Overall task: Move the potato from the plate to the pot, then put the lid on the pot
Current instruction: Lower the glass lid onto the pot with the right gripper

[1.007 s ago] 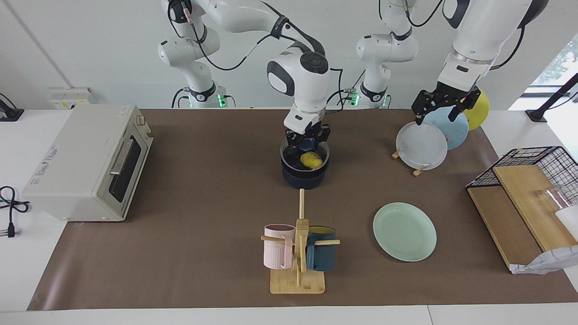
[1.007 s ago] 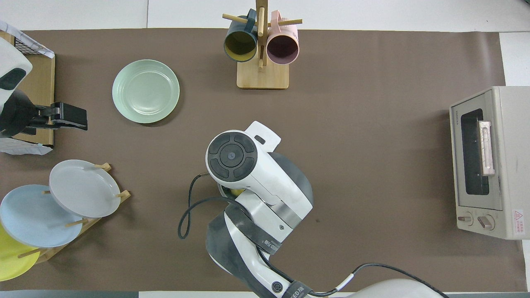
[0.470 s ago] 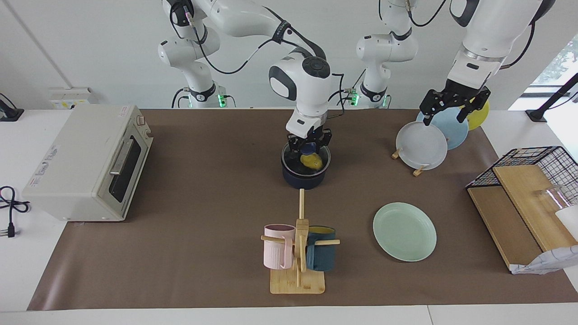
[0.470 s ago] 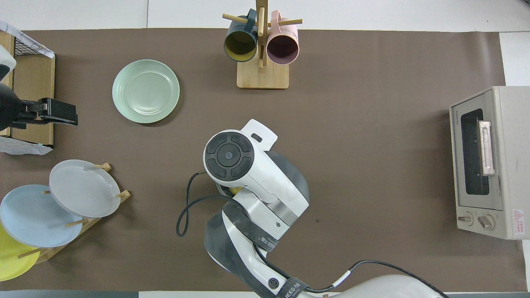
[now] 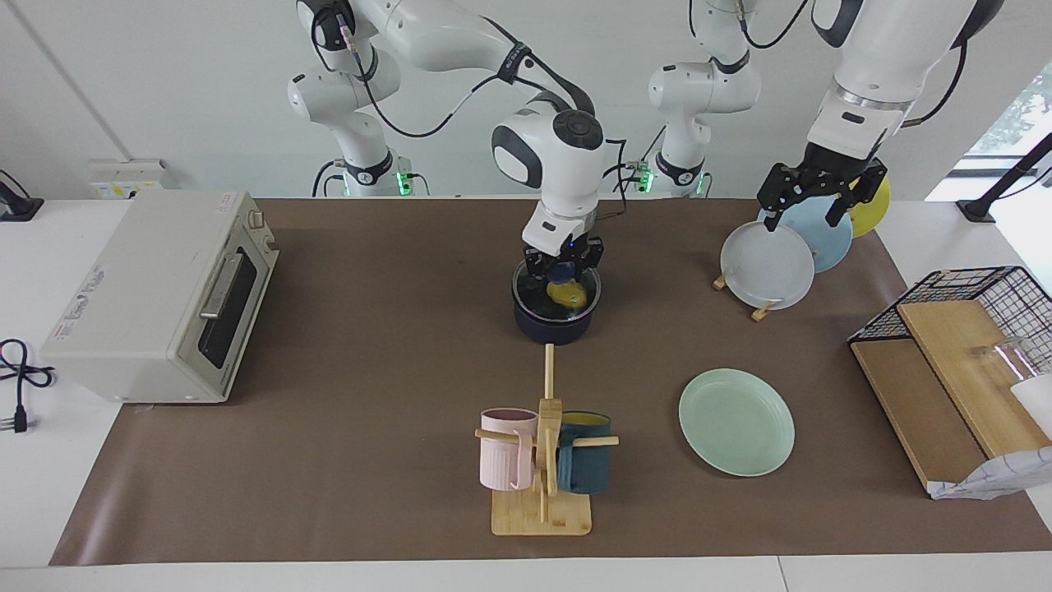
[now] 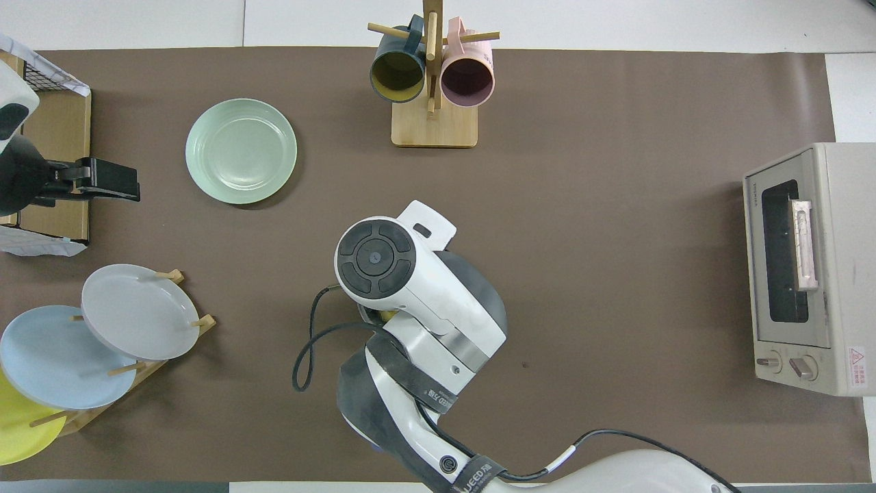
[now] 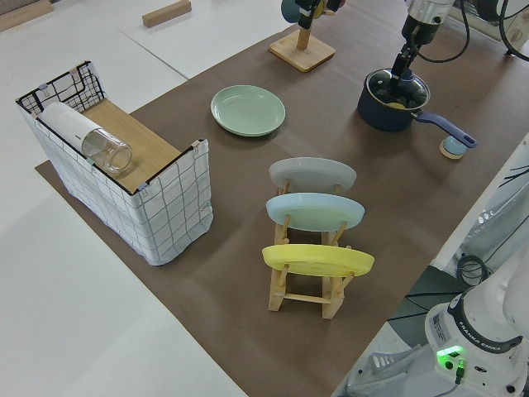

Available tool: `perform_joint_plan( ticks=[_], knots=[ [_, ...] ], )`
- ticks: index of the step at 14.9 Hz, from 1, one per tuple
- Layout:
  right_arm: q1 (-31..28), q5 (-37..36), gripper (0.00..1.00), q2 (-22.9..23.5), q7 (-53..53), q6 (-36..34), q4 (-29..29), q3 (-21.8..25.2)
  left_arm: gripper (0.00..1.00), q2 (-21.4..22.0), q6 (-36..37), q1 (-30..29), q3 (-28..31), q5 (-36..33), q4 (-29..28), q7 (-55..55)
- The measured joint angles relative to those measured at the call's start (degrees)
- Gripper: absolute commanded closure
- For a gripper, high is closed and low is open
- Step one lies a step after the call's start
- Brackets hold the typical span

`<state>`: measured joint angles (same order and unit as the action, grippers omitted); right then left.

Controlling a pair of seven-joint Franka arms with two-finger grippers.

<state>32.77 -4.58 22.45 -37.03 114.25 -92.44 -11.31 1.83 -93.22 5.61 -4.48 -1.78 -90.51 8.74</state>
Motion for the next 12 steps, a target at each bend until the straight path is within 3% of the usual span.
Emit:
perform_joint_plan(
  ticks=[12],
  knots=[
    [0.03, -0.18, 1.0, -0.09, 0.0, 0.9, -0.34, 0.02, 0.0, -0.38, 0.42, -0.2, 1.96, 0.01, -0.33, -4.54]
  ],
)
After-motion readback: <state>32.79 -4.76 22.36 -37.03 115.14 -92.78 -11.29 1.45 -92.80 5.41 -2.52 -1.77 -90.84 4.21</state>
